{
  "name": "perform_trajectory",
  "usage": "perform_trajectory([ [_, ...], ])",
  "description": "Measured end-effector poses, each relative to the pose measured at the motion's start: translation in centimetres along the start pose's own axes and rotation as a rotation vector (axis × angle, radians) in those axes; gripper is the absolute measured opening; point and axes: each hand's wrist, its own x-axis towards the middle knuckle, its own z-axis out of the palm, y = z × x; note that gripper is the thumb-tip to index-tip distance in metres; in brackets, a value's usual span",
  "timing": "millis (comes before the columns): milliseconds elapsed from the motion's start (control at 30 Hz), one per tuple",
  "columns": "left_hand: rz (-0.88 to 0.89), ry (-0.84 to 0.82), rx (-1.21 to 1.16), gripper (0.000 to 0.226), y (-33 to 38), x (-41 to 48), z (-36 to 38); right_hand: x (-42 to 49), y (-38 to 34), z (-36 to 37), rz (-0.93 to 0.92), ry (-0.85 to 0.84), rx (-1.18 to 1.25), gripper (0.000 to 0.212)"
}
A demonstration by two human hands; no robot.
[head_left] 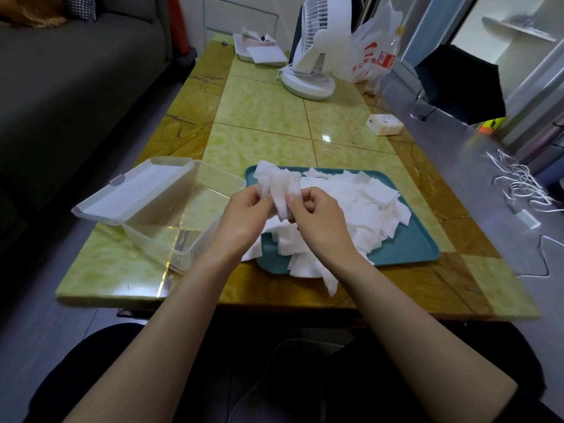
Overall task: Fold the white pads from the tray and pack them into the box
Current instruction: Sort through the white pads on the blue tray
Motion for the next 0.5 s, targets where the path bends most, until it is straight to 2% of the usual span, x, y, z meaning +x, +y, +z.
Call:
perform_trajectory([
  [200, -0.011, 0.041, 0.051, 0.022, -0.15, 0.43, -0.11, -0.13, -0.18, -0.17, -0.036, 0.041, -0.062, 0.023],
  [400, -0.021, -0.030, 0.002, 0.030, 0.10, 0.10, 0.03, -0.04, -0.21, -0.77, -0.031, 0.028, -0.099, 0.030],
  [500, 0.025, -0.045, 0.077, 0.021, -0.09, -0.01, 0.12, -0.07, -0.09, -0.81, -0.019, 0.002, -0.106, 0.024],
])
